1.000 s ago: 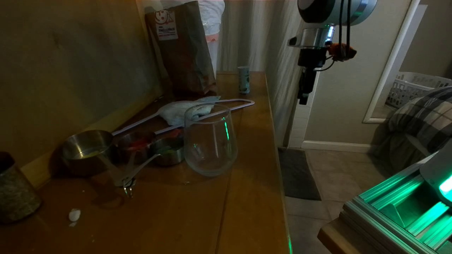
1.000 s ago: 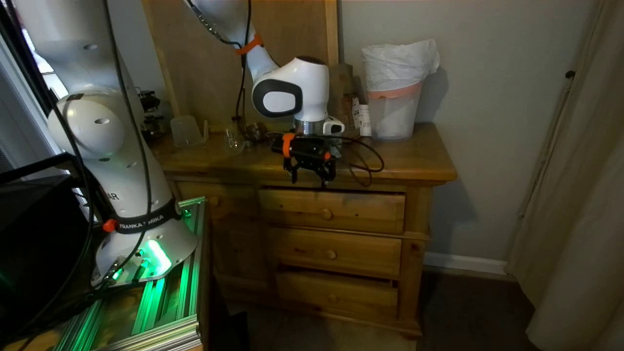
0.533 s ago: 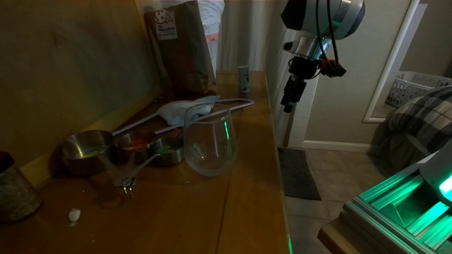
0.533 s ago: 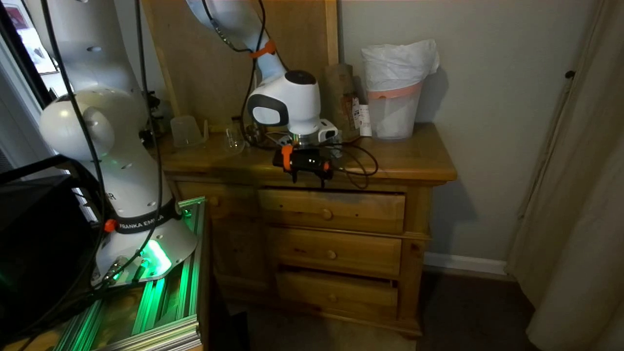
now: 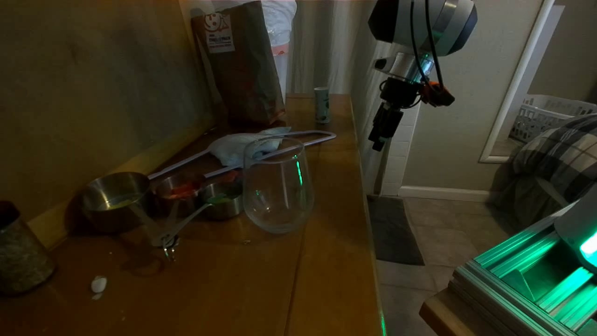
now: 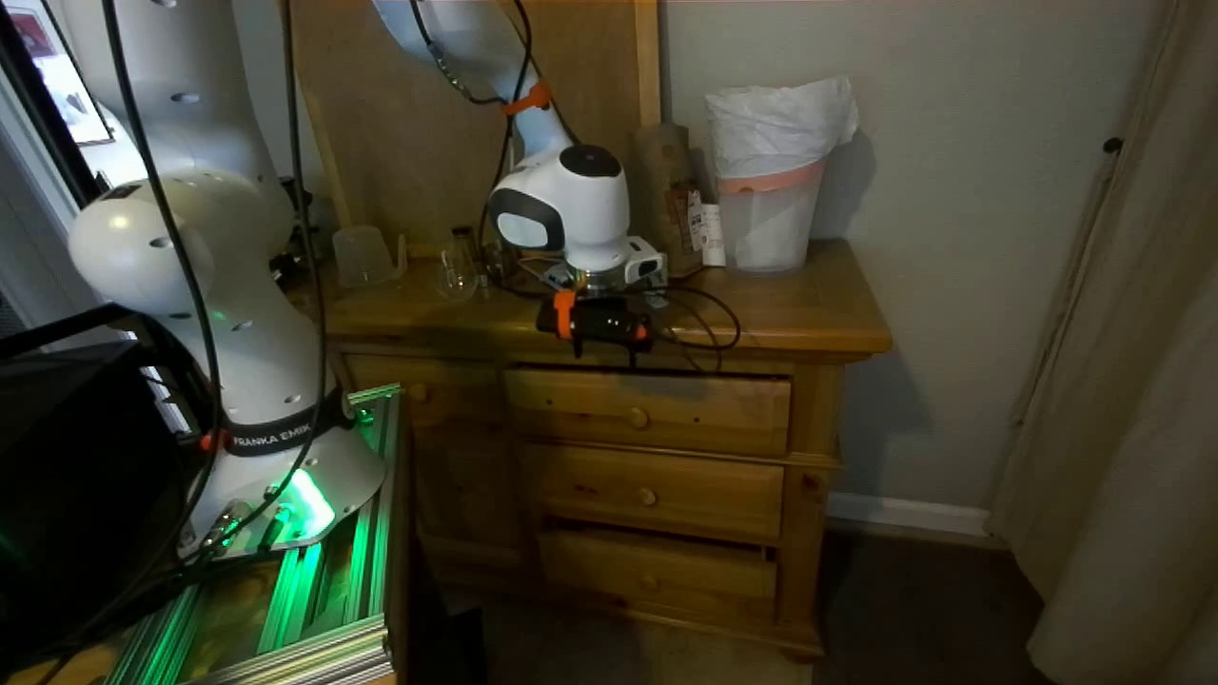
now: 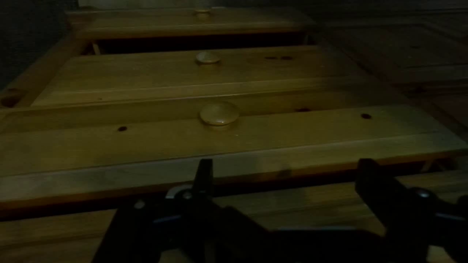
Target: Open the topmost drawer on the right then put the white container in the open drawer.
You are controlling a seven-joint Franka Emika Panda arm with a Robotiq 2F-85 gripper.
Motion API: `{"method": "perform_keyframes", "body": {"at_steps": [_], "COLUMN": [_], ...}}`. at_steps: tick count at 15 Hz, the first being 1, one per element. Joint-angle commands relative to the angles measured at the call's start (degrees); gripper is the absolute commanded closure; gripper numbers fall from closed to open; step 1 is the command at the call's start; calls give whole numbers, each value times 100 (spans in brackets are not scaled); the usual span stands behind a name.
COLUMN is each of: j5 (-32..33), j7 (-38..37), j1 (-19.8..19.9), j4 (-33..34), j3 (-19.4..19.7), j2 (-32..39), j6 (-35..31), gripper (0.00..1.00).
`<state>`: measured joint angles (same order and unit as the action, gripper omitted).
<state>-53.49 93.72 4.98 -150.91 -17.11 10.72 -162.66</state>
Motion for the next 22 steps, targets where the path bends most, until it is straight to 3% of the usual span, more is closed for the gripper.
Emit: {"method": "perform_keyframes", "body": {"at_steps": [1, 4, 10, 15, 22], "j5": [-260, -883, -2718, -3656, -3438], "j7": [489, 1338, 3726, 5101, 4999], "j1": [247, 571, 1236, 1336, 1227], "j4": [111, 268, 889, 1351, 1403], "j3": [86, -60, -473, -485, -417], "j2": [307, 643, 1557, 2365, 2619], "j6": [-148, -194, 30, 220, 238], "gripper": [0, 0, 0, 0, 0]}}
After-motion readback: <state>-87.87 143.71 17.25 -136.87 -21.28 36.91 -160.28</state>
